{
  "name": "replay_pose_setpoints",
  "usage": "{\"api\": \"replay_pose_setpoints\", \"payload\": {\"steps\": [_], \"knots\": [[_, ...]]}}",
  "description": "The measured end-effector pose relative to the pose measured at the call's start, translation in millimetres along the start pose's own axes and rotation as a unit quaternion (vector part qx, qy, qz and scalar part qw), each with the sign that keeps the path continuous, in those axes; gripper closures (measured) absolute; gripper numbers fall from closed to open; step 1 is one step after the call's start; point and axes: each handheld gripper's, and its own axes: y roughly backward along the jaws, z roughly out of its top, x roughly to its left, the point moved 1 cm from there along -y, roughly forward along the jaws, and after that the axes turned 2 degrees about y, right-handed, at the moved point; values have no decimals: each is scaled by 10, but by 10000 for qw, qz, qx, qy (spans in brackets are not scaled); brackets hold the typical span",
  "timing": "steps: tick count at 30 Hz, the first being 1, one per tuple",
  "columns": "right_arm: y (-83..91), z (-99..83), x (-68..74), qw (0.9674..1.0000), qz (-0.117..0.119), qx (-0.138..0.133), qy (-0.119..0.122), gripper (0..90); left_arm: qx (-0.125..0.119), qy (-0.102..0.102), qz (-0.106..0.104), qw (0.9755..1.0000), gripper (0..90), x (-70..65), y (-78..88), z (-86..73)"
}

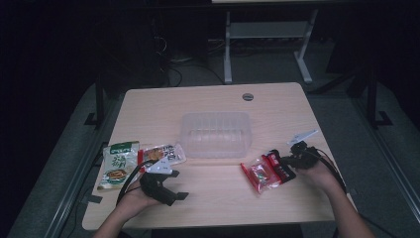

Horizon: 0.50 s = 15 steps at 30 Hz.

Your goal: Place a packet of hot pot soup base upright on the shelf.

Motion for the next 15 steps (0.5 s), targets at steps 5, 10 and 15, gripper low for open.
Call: {"api": "replay_pose_setpoints", "payload": {"steps": [5,10,15], "knots": [[-72,95,262,9990,332,-6,291,899,-32,-9,-19,10000,139,9,-25,30],[-158,196,505,9966,624,-37,542,899,-55,-7,-35,10000,139,14,-32,47],[-254,310,747,9938,779,-68,793,899,3,-23,-48,10000,139,18,-35,47]]}}
